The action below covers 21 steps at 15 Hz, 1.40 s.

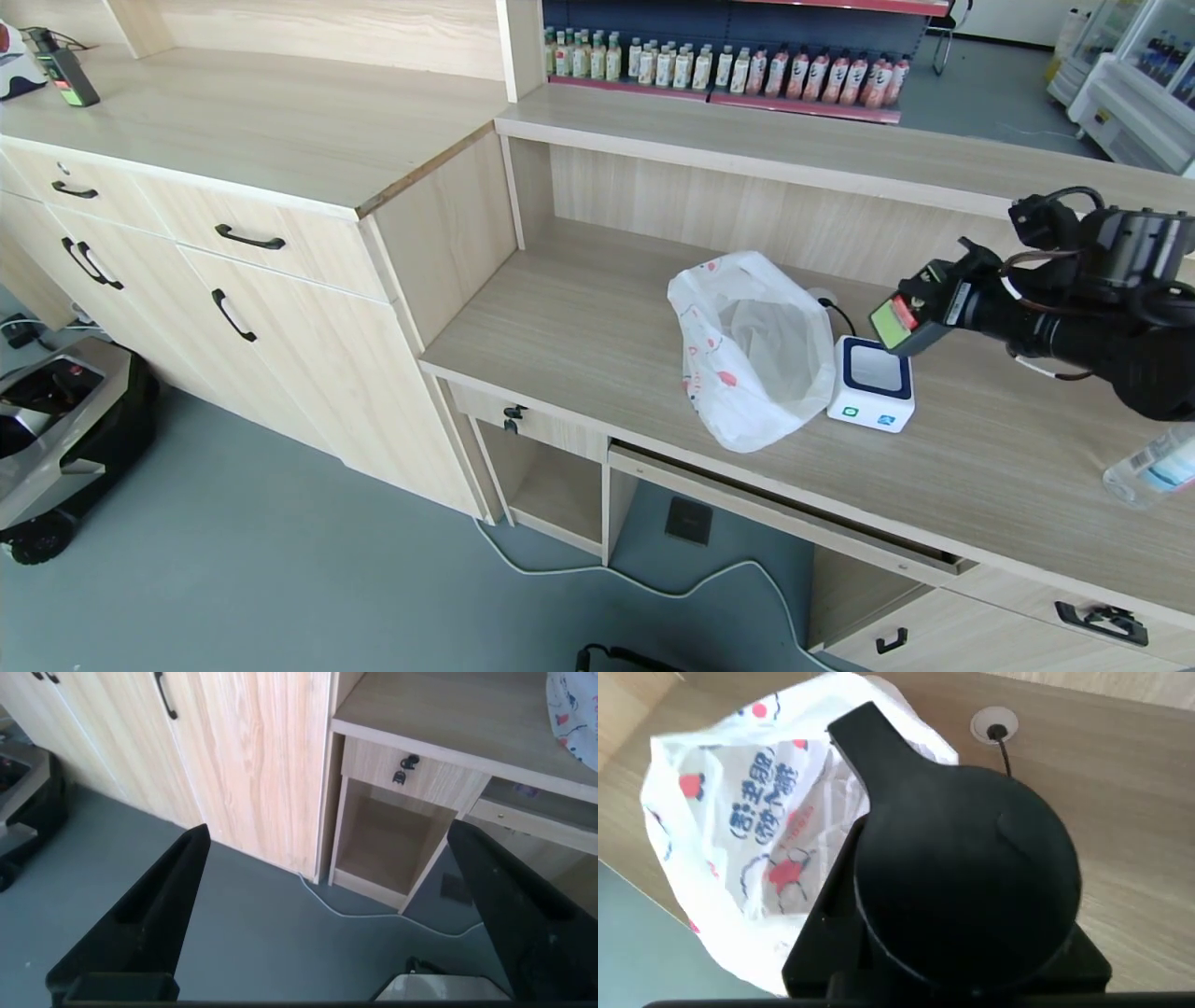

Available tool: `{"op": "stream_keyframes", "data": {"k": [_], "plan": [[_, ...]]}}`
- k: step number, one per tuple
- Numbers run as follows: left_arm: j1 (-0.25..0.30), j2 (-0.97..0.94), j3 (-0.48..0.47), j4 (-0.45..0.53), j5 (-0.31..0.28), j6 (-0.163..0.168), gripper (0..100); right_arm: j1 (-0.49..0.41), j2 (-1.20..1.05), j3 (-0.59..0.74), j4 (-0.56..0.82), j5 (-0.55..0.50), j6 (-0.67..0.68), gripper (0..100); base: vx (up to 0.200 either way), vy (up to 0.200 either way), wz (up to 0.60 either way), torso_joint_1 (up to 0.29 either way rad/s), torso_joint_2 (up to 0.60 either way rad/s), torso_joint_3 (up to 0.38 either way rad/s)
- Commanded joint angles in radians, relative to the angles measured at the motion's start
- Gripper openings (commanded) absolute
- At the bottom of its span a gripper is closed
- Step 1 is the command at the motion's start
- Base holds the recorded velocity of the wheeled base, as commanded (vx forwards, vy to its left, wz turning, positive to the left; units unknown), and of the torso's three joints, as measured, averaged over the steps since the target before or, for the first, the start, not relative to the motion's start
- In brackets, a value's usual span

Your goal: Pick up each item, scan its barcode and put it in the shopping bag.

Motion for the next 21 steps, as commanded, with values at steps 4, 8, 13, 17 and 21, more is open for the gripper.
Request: {"op": "stream_keyframes", "data": {"k": [4,8,13,17,21], "plan": [[0.001,0.0,0.0,0.001,0.0,0.0,100,-0.154,-0.353,0.415,-0.065,0.017,-0.465,0,0.0,0.0,0.0,0.0,0.0,0.0],[0.001,0.0,0.0,-0.001,0.0,0.0,100,-0.15,-0.329,0.441,-0.203,0.017,-0.48,0,0.0,0.0,0.0,0.0,0.0,0.0],[0.001,0.0,0.0,-0.001,0.0,0.0,100,-0.148,-0.292,0.415,-0.267,0.017,-0.632,0,0.0,0.0,0.12,0.0,0.0,0.0],[0.001,0.0,0.0,-0.001,0.0,0.0,100,0.004,-0.132,0.322,-0.367,-0.058,-0.652,0,0.0,0.0,0.6,0.004,0.0,0.002],[0.001,0.0,0.0,-0.001,0.0,0.0,100,0.079,0.113,0.17,-0.379,-0.061,-0.545,0,0.0,0.0,0.15,0.002,0.0,-0.001]]}}
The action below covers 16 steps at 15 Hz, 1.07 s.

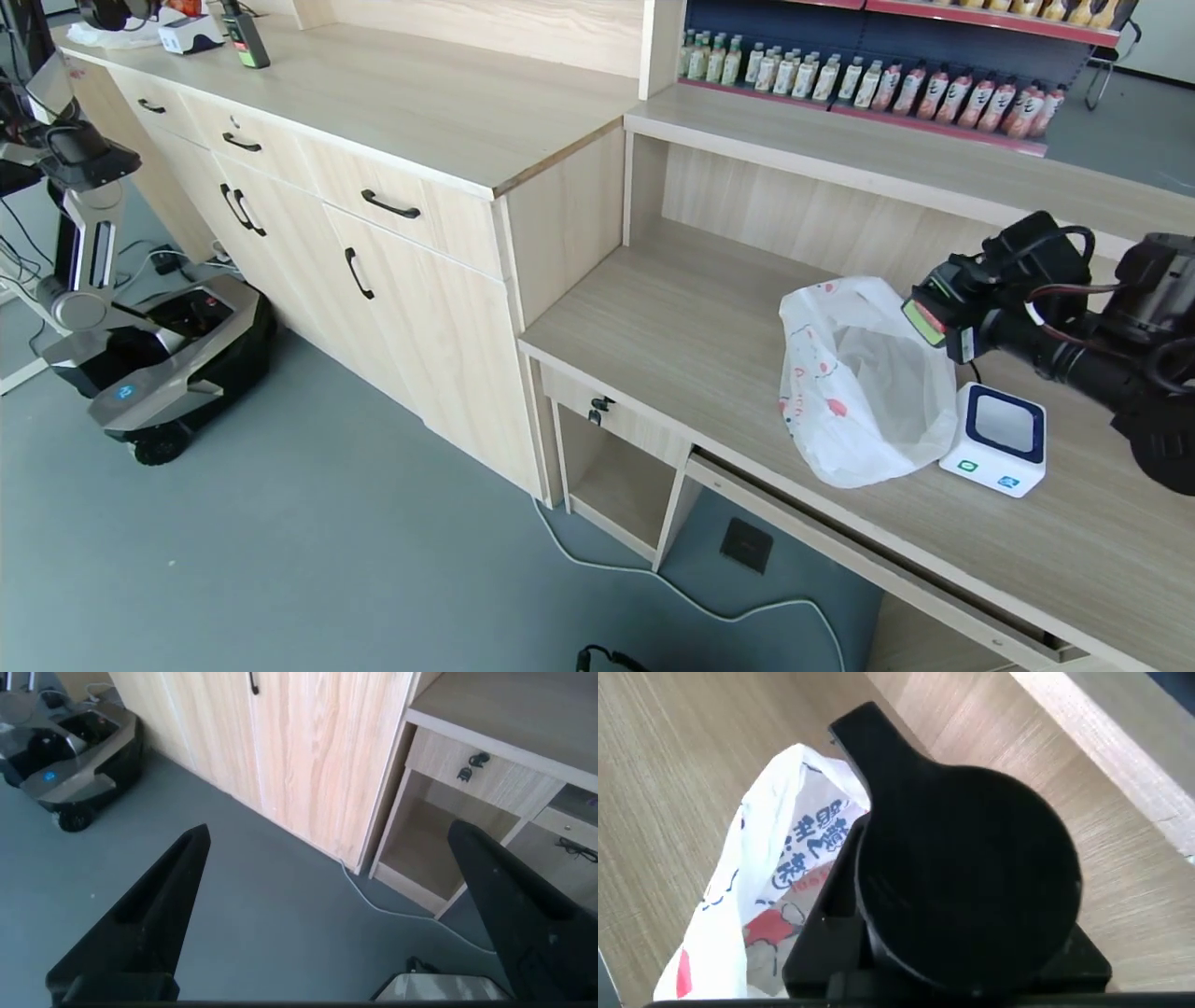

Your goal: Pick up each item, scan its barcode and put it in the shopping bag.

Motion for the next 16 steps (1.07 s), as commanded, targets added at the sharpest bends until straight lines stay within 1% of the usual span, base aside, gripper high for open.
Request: {"op": "stream_keyframes", "data": {"k": [1,2,4,10,16], "plan": [[0.0,0.0,0.0,-0.001,0.001,0.0,100,0.043,0.173,-0.056,-0.008,-0.006,0.078,0,0.0,0.0,0.0,0.0,0.0,0.0],[0.0,0.0,0.0,0.001,0.001,0.0,100,0.047,0.209,-0.059,-0.005,-0.006,0.14,0,0.0,0.0,0.0,0.0,0.0,0.0],[0.0,0.0,0.0,-0.001,0.001,0.0,100,0.047,0.262,-0.079,0.0,-0.006,0.189,0,0.0,0.0,0.0,0.0,0.0,0.0],[0.0,0.0,0.0,-0.001,0.001,0.0,100,0.07,0.339,-0.085,0.005,-0.009,0.213,0,0.0,0.0,0.0,0.0,0.0,0.0],[0.0,0.0,0.0,-0.001,0.001,0.0,100,0.075,0.396,-0.085,-0.005,-0.009,0.236,0,0.0,0.0,0.0,0.0,0.0,0.0]]}}
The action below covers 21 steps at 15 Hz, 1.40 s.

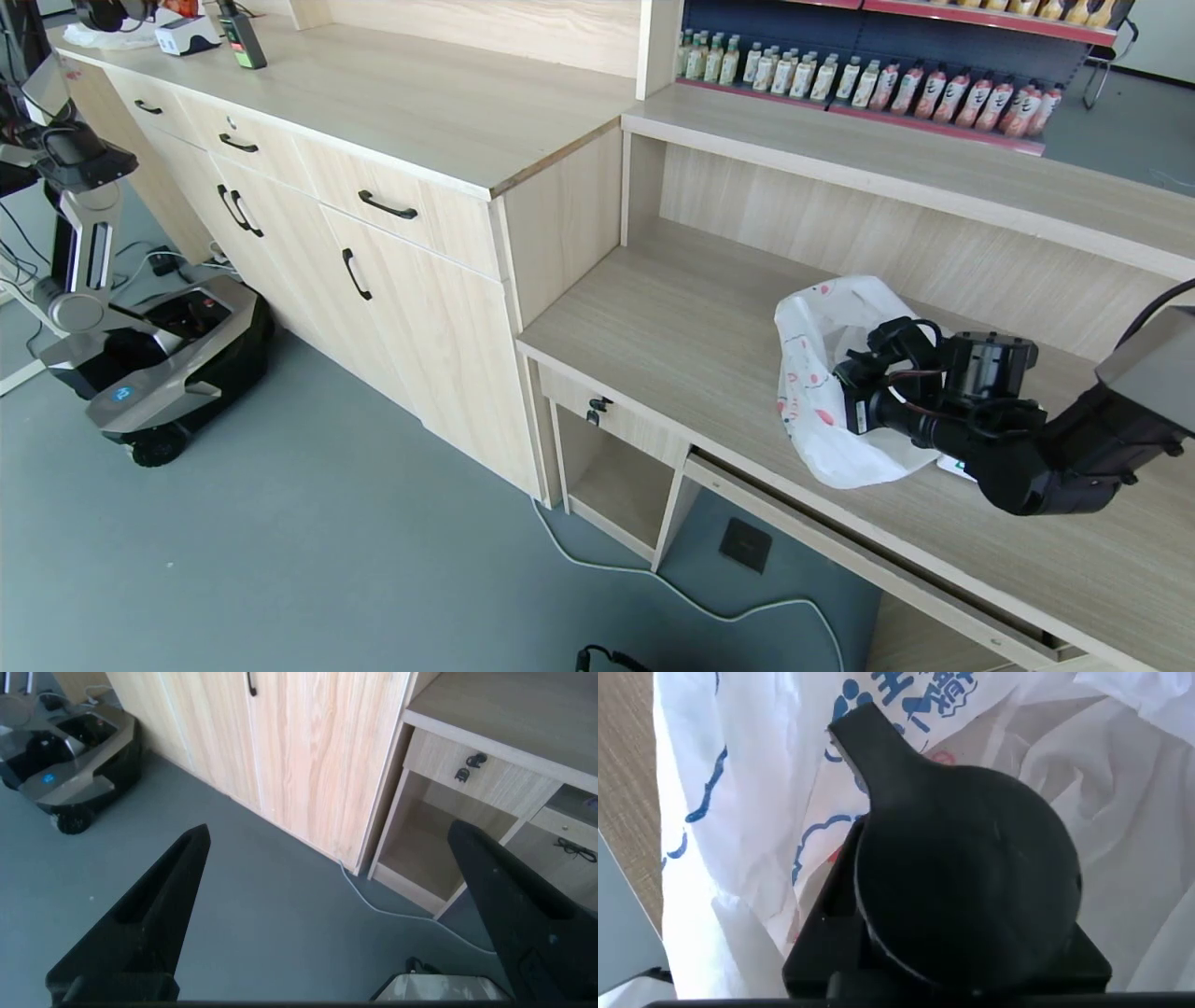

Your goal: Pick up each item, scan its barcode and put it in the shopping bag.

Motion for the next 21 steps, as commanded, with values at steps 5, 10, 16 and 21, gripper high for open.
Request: {"op": "stream_keyframes", "data": {"k": [5,10,16,21], "plan": [[0.0,0.0,0.0,-0.001,0.001,0.0,100,0.002,0.047,-0.004,0.0,0.001,0.025,100,0.0,0.0,0.0,0.0,0.0,0.0],[0.0,0.0,0.0,-0.001,0.001,0.0,100,-0.009,-0.066,-0.012,0.018,-0.001,0.066,100,0.0,0.0,0.0,0.0,0.0,0.0],[0.0,0.0,0.0,-0.001,0.001,0.0,100,-0.201,-0.534,0.209,0.209,0.001,0.011,100,0.0,0.0,0.0,0.0,0.0,0.0],[0.0,0.0,0.0,-0.001,0.001,0.0,100,-0.39,-0.902,0.272,0.67,-0.067,-0.146,100,0.0,0.0,-0.12,0.001,0.0,0.001]]}}
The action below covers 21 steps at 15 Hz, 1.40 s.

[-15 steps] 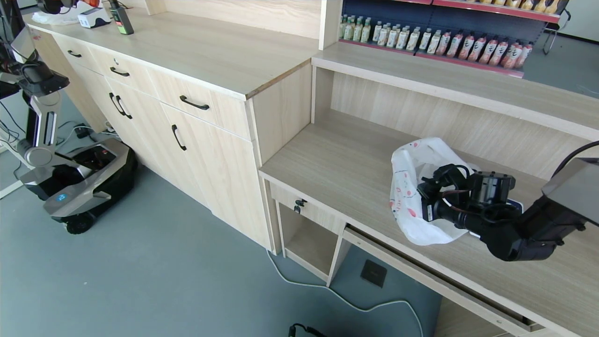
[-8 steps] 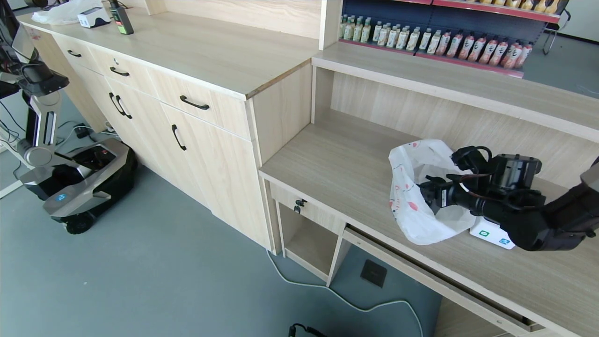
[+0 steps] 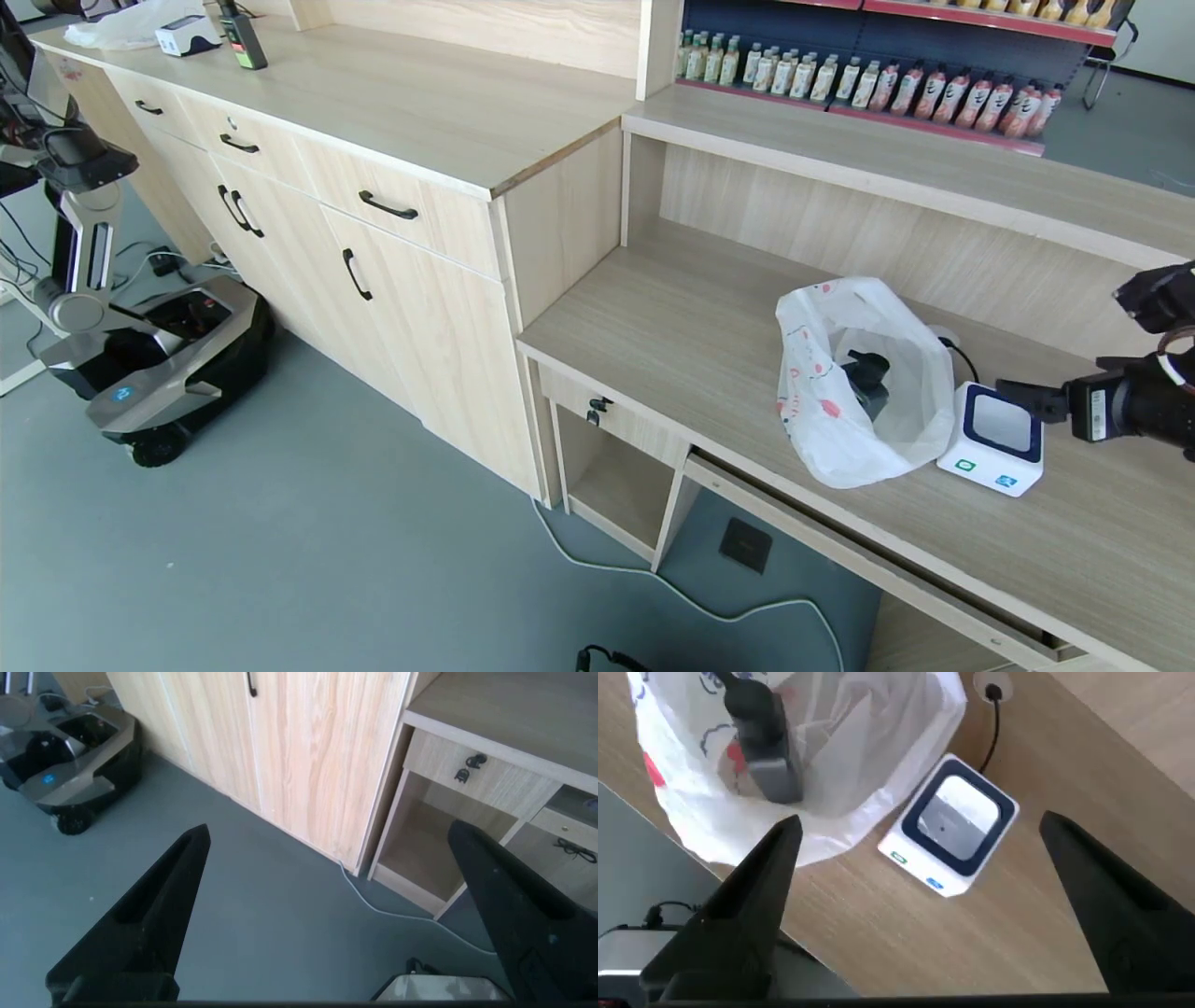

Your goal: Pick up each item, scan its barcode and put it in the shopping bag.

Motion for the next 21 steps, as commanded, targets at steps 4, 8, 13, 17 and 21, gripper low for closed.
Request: {"op": "stream_keyframes", "data": {"k": [4,8,13,17,21], "plan": [[0.0,0.0,0.0,0.0,0.0,0.0,100,-0.334,-0.468,0.051,0.516,-0.224,-0.087,100,0.0,0.0,-0.6,-0.004,0.0,0.001],[0.0,0.0,0.0,0.0,0.0,0.0,100,-0.488,-0.422,0.071,0.485,-0.35,0.016,100,0.0,0.0,-0.6,0.001,0.0,0.006],[0.0,0.0,0.0,0.001,0.0,0.0,100,-0.488,-0.11,0.067,0.042,-0.224,0.207,100,0.0,0.0,0.0,0.0,0.0,0.0],[0.0,0.0,0.0,0.0,0.0,0.0,100,-0.48,0.05,0.066,-0.137,-0.086,0.143,100,0.0,0.0,0.0,0.0,0.0,0.0],[0.0,0.0,0.0,0.0,0.0,0.0,100,-0.477,0.14,0.026,-0.165,-0.089,0.143,100,0.0,0.0,0.0,0.0,0.0,0.0]]}}
